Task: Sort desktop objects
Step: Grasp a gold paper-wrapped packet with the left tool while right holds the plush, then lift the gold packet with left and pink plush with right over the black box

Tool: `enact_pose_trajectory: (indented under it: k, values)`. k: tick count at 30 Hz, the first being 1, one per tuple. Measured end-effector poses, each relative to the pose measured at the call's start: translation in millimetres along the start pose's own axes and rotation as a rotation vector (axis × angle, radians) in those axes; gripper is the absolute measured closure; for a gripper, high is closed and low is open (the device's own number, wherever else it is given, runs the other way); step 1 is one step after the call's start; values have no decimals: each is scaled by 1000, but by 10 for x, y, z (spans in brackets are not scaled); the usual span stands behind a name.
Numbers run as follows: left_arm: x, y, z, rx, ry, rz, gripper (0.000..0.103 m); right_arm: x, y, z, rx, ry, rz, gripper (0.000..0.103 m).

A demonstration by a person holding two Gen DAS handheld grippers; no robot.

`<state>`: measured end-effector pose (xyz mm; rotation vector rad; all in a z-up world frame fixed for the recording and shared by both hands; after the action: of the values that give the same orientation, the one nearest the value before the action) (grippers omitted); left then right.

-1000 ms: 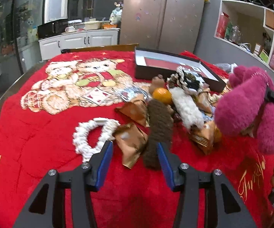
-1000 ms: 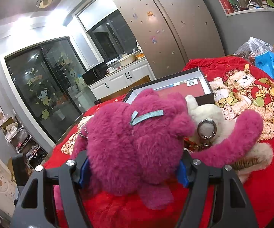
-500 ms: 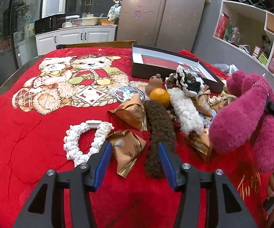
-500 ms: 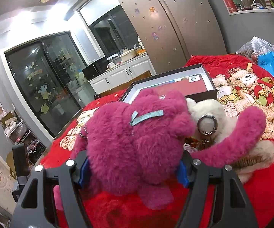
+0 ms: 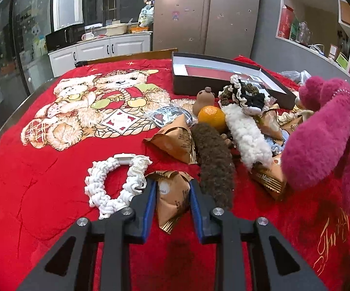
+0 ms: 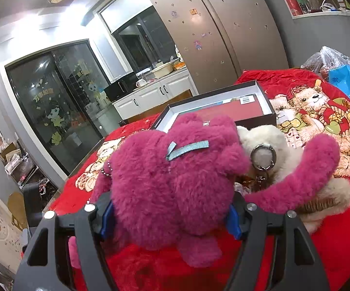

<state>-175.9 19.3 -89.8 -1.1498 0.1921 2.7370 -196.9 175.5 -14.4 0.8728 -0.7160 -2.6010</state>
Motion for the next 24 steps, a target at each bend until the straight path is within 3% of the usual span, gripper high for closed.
enact_pose_trajectory:
  k: [15, 24]
  values:
    - [-501, 54, 261, -7, -135, 18, 76, -260, 196, 89, -59, -88, 28, 31]
    - [-611, 95, 451, -25, -147, -16, 76, -410, 468, 169, -101, -117, 53, 31]
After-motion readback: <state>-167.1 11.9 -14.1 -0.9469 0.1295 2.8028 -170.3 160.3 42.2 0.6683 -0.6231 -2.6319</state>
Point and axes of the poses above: each gripper's, at about its wrist camera, not at the fingertips, and x roughly the way its jaws point, y to its left, z to its top, the point moved 10 cm from there along x, roughly the way its jaws point, and after that the axes turned 9 degrees about x, right-handed, at the moved point
